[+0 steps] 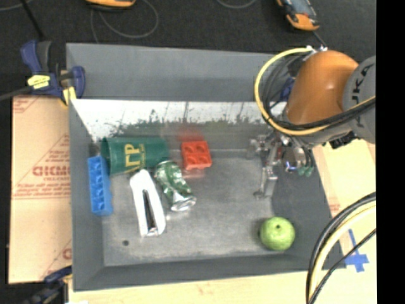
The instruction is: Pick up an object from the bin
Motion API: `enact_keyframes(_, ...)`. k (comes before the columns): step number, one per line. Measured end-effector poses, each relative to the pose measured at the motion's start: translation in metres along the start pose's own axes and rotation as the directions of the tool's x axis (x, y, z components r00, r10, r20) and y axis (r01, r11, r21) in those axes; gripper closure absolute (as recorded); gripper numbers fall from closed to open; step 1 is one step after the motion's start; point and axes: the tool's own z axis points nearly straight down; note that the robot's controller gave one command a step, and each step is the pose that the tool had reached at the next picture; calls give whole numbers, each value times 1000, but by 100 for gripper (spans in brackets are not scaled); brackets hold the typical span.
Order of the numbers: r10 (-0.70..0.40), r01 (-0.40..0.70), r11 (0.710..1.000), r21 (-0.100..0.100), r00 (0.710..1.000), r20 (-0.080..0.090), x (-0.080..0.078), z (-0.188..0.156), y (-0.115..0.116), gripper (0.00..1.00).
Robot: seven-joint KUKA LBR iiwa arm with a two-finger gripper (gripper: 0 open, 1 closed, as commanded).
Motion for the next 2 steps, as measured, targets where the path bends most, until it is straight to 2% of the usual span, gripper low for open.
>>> enact_keyframes(1, -2, 2, 1000, 1, 1000, 8, -1, -5, 0, 0)
enact_keyframes(2, -3, 3, 1000, 1, 1000, 8, -2, -5, 1, 0)
